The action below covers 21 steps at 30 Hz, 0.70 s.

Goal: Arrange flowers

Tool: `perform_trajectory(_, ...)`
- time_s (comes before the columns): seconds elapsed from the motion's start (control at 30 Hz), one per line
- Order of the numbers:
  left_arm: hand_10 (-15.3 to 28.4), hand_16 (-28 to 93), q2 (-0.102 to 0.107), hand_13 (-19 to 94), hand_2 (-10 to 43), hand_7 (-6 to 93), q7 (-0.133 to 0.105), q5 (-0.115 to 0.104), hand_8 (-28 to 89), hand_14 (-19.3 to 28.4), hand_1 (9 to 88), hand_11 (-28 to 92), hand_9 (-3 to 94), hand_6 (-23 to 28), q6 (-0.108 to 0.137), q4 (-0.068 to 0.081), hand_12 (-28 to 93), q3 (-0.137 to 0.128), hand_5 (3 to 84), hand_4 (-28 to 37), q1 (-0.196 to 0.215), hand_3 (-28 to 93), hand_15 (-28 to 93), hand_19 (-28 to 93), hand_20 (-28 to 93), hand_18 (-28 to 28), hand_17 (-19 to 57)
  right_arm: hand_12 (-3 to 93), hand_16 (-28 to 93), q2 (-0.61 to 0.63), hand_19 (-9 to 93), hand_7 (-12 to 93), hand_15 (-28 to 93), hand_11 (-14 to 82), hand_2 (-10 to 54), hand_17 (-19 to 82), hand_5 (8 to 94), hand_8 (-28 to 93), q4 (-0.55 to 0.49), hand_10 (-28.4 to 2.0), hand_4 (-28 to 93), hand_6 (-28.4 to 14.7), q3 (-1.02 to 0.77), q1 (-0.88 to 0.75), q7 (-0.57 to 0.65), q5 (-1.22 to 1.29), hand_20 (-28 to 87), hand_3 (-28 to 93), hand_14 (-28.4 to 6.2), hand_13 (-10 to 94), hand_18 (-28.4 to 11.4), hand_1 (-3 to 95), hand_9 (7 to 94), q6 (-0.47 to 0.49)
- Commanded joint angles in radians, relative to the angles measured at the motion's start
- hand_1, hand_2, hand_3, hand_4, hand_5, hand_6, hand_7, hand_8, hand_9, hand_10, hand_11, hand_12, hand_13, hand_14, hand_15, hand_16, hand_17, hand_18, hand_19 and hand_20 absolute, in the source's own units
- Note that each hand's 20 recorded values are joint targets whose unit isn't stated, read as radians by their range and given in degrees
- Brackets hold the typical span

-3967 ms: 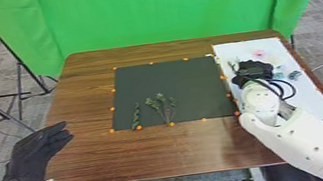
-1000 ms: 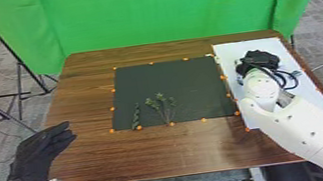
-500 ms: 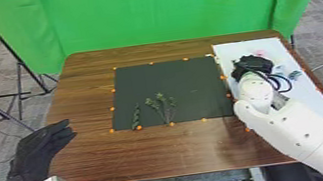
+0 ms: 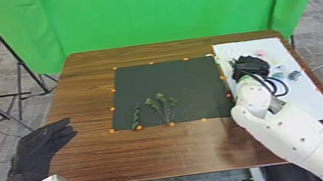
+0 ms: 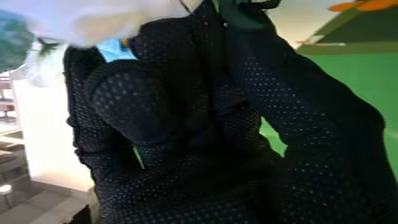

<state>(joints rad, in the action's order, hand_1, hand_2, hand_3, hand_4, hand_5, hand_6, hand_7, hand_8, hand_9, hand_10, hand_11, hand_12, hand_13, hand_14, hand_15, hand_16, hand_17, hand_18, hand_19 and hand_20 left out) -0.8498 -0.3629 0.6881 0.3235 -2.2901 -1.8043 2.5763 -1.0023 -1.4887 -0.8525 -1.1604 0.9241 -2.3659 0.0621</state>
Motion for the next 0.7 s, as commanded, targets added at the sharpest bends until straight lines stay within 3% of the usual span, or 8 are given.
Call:
perform_trajectory(0.03,23.4,-13,0.003,28,7.0,17.7,-0.008,-0.002,-10,27.9,27.5,43,41.9,16.1,-0.002,-0.001,10,0.000,51.2,-19.7,0.019,80,63,58,17,20.8,-9.5,33.6,23,0.027,92,31,71,43.1,-5.0,36,80.9,16,-0.006,-13.6,-28,-3.9,0.025,0.010,-0.028,-0.037,-8,78,-9.7,77,-24.2,51.6,79.3,-0.058)
perform_trajectory(0.43,23.4,-13,0.000,28,7.0,17.7,-0.017,-0.007,-9,28.0,27.5,43,41.9,16.1,0.014,-0.014,10,-0.008,51.3,-19.7,0.049,81,63,58,17,20.8,-9.4,34.2,24,0.063,93,27,70,42.4,-6.5,37,83.4,18,-0.073,-12.8,-28,-4.1,0.040,0.050,-0.028,-0.015,-7,80,-9.0,79,-23.8,51.4,81.7,-0.141)
perform_trajectory(0.67,23.4,-13,0.008,28,7.0,17.8,-0.029,-0.017,-10,28.0,27.5,43,41.9,16.1,0.025,-0.018,10,-0.012,51.3,-19.7,0.063,80,63,58,17,20.8,-9.4,34.5,25,0.071,93,26,71,42.2,-7.2,37,83.9,19,-0.108,-12.5,-28,-4.1,0.059,0.054,-0.057,-0.041,-6,80,-9.1,80,-24.0,51.6,82.2,-0.150)
perform_trajectory(0.7,23.4,-13,0.007,28,7.0,17.8,-0.021,-0.014,-10,28.0,27.5,43,41.9,16.1,0.019,-0.016,10,-0.010,51.3,-19.7,0.054,81,63,58,17,20.8,-9.4,34.6,25,0.072,93,26,71,42.2,-7.3,37,84.0,19,-0.104,-12.5,-28,-4.2,0.060,0.055,-0.049,-0.054,-6,80,-9.1,80,-24.0,51.5,82.2,-0.136)
